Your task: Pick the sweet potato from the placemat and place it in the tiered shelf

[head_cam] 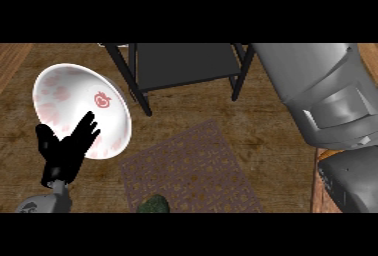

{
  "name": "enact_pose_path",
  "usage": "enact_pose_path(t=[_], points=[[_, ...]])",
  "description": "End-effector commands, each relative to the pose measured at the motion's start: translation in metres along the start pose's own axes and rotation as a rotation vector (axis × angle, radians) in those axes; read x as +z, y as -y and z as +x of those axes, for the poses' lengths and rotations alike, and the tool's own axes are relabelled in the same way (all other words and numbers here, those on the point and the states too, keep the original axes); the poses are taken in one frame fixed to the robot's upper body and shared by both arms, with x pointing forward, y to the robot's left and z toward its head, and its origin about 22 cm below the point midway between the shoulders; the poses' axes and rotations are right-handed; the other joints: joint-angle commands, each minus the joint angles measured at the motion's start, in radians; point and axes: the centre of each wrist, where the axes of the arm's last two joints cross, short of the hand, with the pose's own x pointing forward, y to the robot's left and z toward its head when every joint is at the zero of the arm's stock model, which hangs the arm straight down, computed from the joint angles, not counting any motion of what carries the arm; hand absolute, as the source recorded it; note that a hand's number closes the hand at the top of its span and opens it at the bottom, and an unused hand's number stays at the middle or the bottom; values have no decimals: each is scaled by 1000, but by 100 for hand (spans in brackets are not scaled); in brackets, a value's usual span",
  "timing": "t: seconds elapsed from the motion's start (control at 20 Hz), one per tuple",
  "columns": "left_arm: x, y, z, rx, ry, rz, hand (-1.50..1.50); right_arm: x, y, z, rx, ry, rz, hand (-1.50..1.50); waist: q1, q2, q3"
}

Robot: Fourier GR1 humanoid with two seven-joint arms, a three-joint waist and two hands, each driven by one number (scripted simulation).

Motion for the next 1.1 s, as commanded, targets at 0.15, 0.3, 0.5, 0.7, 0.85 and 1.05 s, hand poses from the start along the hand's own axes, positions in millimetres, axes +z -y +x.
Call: enact_pose_path(t=[0.15,0.3,0.5,0.7,0.85,1.05], points=[[3,-2,-21,4,-90,-2,0,-10,41,3,-246,-25,-119,-150,-2,5,-8],[-2,0,-16,7,-99,8,0,-14,56,-3,-254,-34,-212,-150,-11,4,-8],[-2,7,-12,3,-77,20,0,-18,73,-15,-215,-74,-375,-150,-24,-1,-8],[5,11,-17,26,-80,1,0,-23,123,-19,-307,-125,-495,-150,-19,0,-8],[-3,-8,-6,17,-87,26,0,-23,152,-42,-330,-140,-491,-150,-28,-2,-7],[6,-15,-11,16,-95,13,0,-15,204,-62,-338,-166,-421,-150,-40,-9,-7]])
